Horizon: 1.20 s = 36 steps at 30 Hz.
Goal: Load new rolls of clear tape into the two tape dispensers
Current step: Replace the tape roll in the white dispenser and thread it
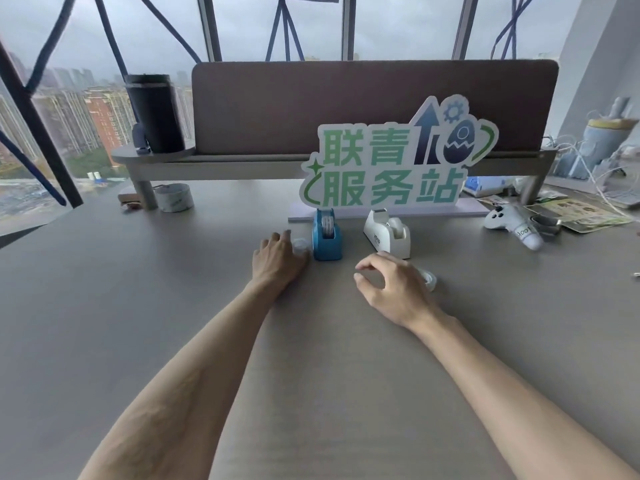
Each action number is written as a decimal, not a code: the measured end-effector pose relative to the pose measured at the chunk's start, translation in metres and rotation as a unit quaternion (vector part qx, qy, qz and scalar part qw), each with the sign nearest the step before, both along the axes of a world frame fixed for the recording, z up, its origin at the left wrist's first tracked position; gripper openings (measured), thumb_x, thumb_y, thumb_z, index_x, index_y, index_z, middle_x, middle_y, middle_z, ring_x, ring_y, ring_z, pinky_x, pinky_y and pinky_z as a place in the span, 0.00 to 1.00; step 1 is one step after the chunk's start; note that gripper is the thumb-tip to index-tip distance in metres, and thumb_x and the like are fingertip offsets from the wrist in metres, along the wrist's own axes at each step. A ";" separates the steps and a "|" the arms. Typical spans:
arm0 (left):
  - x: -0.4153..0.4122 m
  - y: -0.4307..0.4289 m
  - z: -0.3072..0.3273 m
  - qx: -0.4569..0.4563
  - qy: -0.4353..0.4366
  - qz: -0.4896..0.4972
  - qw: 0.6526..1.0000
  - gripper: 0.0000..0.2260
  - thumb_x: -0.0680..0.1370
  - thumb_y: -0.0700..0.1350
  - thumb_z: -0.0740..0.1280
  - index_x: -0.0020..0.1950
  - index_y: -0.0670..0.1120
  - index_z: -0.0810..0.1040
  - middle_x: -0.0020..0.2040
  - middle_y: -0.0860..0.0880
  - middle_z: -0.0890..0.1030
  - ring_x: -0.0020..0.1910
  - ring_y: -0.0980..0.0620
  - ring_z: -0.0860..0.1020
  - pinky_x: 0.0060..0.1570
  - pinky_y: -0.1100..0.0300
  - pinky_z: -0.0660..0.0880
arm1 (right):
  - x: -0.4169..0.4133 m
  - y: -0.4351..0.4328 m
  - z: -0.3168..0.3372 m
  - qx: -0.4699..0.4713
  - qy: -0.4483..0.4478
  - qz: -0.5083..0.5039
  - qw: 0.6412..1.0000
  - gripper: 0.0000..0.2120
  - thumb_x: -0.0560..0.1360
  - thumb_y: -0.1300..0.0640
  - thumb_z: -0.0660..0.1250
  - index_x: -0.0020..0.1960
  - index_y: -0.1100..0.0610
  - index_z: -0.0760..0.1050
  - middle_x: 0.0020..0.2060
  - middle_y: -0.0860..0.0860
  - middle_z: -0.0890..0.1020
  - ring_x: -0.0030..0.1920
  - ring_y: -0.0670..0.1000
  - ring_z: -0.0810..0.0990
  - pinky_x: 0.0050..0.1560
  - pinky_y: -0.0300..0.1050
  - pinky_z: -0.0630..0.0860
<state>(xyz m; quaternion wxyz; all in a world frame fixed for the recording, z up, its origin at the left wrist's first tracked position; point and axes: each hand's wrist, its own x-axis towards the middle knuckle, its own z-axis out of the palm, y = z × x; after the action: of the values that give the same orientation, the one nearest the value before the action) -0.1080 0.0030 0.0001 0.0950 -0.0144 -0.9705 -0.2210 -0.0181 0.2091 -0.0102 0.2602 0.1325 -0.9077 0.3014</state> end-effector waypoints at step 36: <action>0.078 0.003 0.005 0.330 0.003 -0.210 0.920 0.20 0.74 0.46 0.73 0.64 0.50 0.73 0.62 0.51 0.77 0.63 0.53 0.75 0.59 0.57 0.74 | 0.035 0.017 0.035 -0.098 -0.031 -0.081 0.991 0.24 0.64 0.39 0.69 0.57 0.47 0.75 0.44 0.45 0.83 0.44 0.50 0.81 0.44 0.43 0.75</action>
<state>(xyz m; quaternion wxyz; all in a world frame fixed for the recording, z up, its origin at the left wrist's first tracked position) -0.0296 0.0061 0.0051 0.0488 -0.1860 -0.8167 -0.5440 0.0166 0.2261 0.0243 0.2672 0.0231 -0.8892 0.3706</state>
